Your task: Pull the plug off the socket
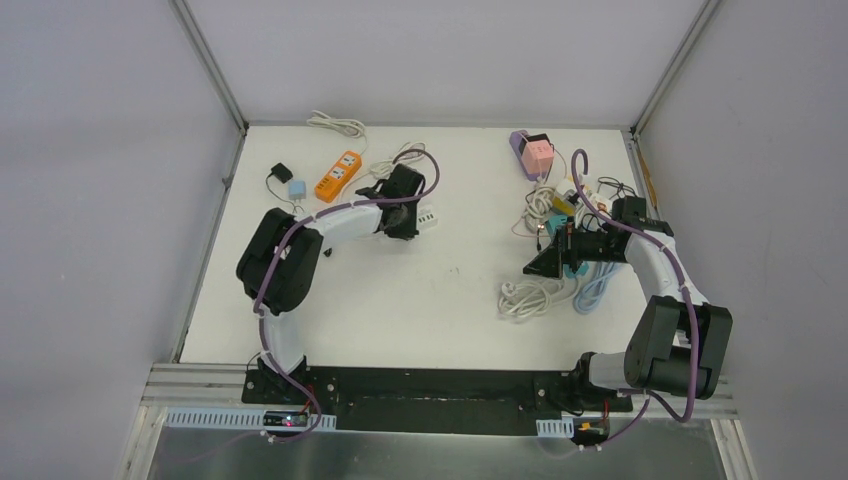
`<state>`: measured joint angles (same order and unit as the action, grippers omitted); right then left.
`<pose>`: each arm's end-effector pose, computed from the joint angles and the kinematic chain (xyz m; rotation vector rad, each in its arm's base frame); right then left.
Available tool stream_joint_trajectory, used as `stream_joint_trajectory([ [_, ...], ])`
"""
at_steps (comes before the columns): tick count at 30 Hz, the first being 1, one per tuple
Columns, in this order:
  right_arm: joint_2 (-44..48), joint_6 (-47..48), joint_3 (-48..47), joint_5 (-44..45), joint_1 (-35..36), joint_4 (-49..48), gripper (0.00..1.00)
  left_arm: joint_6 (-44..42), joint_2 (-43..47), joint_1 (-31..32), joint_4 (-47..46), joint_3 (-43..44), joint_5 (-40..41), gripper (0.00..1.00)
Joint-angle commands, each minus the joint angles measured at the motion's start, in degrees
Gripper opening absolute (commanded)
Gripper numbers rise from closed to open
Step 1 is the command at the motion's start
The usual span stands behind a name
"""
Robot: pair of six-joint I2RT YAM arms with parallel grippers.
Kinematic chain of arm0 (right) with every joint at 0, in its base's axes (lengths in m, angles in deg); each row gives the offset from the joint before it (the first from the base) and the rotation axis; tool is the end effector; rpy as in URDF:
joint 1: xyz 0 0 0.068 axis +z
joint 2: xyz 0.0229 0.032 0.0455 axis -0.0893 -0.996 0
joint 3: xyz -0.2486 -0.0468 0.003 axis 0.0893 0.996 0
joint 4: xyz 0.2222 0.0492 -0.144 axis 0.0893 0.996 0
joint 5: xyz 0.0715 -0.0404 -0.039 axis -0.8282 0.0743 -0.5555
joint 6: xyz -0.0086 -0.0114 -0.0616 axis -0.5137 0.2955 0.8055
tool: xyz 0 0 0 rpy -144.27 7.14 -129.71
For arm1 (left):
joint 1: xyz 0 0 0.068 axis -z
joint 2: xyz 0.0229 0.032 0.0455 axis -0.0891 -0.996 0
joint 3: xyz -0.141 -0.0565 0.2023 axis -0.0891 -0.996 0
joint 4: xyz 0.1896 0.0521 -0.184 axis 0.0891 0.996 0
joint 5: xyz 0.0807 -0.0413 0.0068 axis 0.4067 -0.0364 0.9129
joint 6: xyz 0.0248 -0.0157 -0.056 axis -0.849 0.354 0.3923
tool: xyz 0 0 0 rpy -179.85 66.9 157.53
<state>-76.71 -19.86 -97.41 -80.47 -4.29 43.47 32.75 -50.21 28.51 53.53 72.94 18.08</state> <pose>0.2427 0.0048 0.2011 -0.6776 2.1248 1.2422 0.3342 -0.2203 0.1483 0.1621 2.5637 -0.3634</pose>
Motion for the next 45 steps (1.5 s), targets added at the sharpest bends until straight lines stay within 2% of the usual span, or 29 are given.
stream_joint_trajectory([
  [1,1.7,2.08,-1.83,-2.53,-0.19,0.13,0.95,-3.04,-4.1,-3.99,4.31,5.91,4.46,0.12],
  [11,2.21,2.23,-2.11,-2.4,-0.23,0.55,0.95,-5.24,-13.26,-14.79,10.32,20.6,-1.72,0.15],
  [16,2.69,2.69,-2.51,-1.7,-0.24,1.43,0.95,-6.54,-10.7,-15.69,11.78,23.69,-6.09,0.21],
  [19,2.73,3.46,-3.7,-1.41,-0.26,2.92,0.95,-7.02,-4.25,-15.61,10.66,20.94,-9.01,0.23],
  [23,2.64,6.34,-8.04,1.05,-0.32,8.15,0.95,-7.62,8.67,-15.61,5.91,11.85,-10.39,0.26],
  [27,1.65,9.68,-17.57,6.2,-0.73,16.86,0.95,-8.9,24.45,-15.61,3.59,3.43,-11.19,0.29],
  [28,1.26,10.51,-20.73,7.37,-0.97,19.44,0.95,-8.96,28.41,-15.61,3.58,1.61,-10.59,0.33],
  [31,0.05,11.83,-31.3,10.37,-2.0,26.18,0.96,-8.38,40.85,-15.68,3.59,-4.02,-6.81,0.59],
  [33,-0.71,11.57,-36.81,11.82,-2.83,28.7,0.97,-5.96,49.04,-15.64,3.53,-8.94,-2.88,0.92],
  [34,-0.99,10.97,-38.86,12.42,-3.21,29.41,0.97,-4.58,53.22,-15.69,3.54,-11.23,-0.87,0.98],
  [36,-1.16,9.11,-41.88,13.13,-4.02,29.66,0.98,-1.95,60.85,-15.7,3.99,-14.98,1.68,0.99],
  [39,-1.17,7.1,-43.34,11.15,-7.15,29.6,0.99,0.27,70.1,-15.7,5.66,-18.17,0.97,0.99],
  [42,-1.26,4.58,-42.84,8.5,-11.23,28.6,0.99,3.25,73.18,-15.7,6.91,-18.81,-1.64,0.99],
  [45,-0.81,2.31,-42.0,7.24,-14.03,26.98,0.99,4.28,71.65,-15.7,8.61,-16.63,-5.07,0.98],
])
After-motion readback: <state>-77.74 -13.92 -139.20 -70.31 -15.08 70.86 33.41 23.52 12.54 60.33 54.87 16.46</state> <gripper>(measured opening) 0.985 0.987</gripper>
